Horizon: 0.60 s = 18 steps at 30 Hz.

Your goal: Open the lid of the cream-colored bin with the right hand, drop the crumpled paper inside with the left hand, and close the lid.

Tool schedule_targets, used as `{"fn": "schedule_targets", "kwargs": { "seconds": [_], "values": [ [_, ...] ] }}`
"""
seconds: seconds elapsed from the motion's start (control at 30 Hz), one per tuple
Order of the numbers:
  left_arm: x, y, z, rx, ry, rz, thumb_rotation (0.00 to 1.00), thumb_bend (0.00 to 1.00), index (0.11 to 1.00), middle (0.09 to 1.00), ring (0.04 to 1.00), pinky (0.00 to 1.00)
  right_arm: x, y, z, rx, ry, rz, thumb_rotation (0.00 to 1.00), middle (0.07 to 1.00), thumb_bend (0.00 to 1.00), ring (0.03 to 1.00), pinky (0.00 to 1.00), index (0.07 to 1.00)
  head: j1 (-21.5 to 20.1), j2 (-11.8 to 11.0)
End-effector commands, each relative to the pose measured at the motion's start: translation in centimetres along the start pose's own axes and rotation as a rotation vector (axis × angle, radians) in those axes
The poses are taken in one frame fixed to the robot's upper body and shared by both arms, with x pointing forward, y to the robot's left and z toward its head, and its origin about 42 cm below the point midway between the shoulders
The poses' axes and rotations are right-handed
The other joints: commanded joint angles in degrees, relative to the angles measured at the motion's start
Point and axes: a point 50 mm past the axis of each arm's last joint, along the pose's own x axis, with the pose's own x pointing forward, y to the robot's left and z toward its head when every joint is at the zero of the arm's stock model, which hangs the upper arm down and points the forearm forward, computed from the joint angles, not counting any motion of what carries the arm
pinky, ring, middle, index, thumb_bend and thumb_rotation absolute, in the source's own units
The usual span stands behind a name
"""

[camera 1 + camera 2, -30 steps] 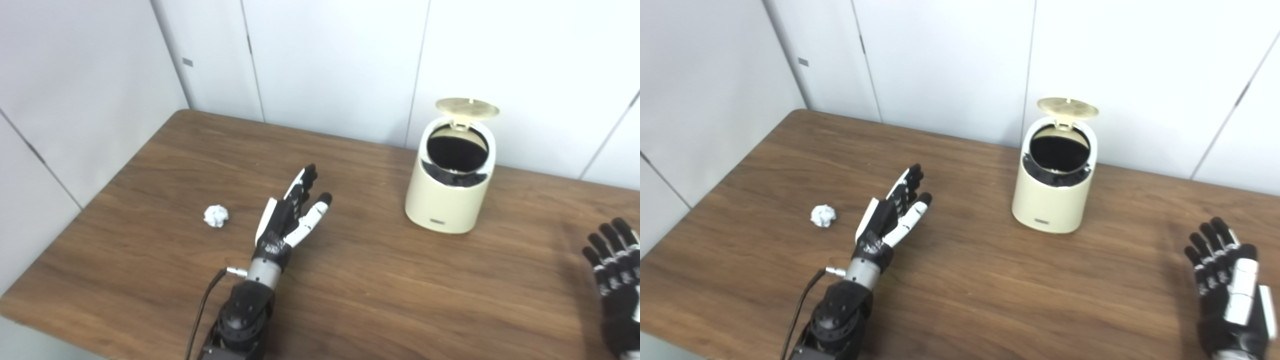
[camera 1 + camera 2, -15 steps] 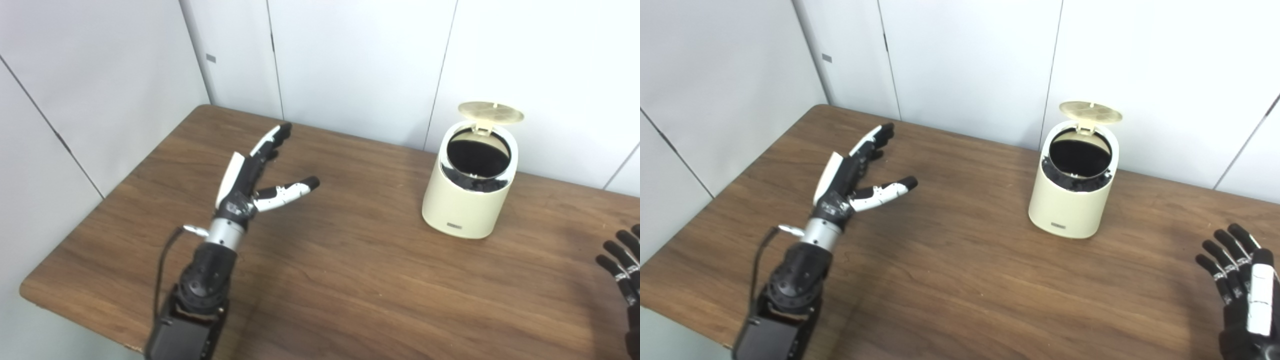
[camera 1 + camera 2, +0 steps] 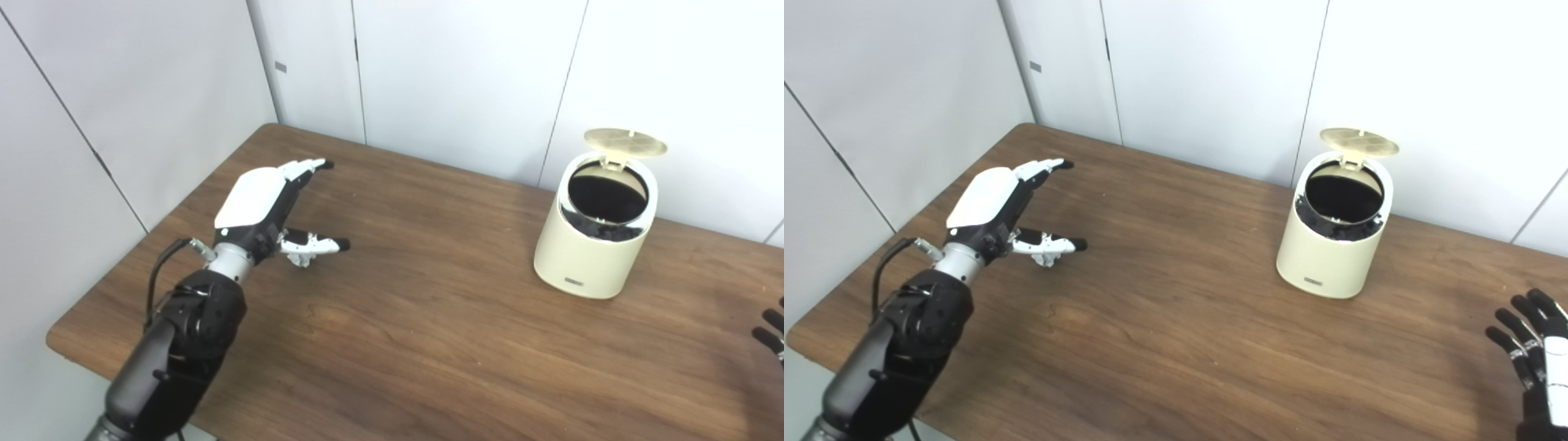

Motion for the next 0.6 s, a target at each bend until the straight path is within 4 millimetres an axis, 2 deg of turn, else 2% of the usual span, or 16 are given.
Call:
{"fn": "schedule_targets", "kwargs": {
  "seconds": [0.0, 0.13, 0.33, 0.57],
  "values": [
    [0.3, 1.4, -0.5, 0.083, -0.005, 0.034, 0.37, 0.97, 0.871, 0.878, 0.891, 0.78, 0.7, 0.4, 1.9, -0.007, -0.078, 0.028, 0.65, 0.801, 0.37, 0.774, 0.70, 0.771, 0.06, 0.04],
    [-0.1, 0.9, -1.7, 0.108, 0.039, -0.008, 0.37, 0.98, 0.868, 0.874, 0.890, 0.79, 0.6, 0.5, 2.0, -0.006, -0.074, 0.027, 0.66, 0.803, 0.36, 0.776, 0.70, 0.768, 0.00, 0.11],
    [-0.5, 0.0, -3.0, 0.113, 0.089, -0.062, 0.37, 0.95, 0.871, 0.867, 0.868, 0.73, 0.5, 0.6, 2.1, -0.009, -0.072, 0.024, 0.69, 0.806, 0.36, 0.789, 0.73, 0.766, 0.00, 0.11],
    [-0.1, -0.7, -3.5, 0.059, 0.144, -0.100, 0.33, 0.93, 0.855, 0.850, 0.845, 0.70, 0.4, 0.9, 2.3, -0.012, -0.070, 0.021, 0.73, 0.823, 0.36, 0.807, 0.77, 0.780, -0.80, 0.44]
  ]
}}
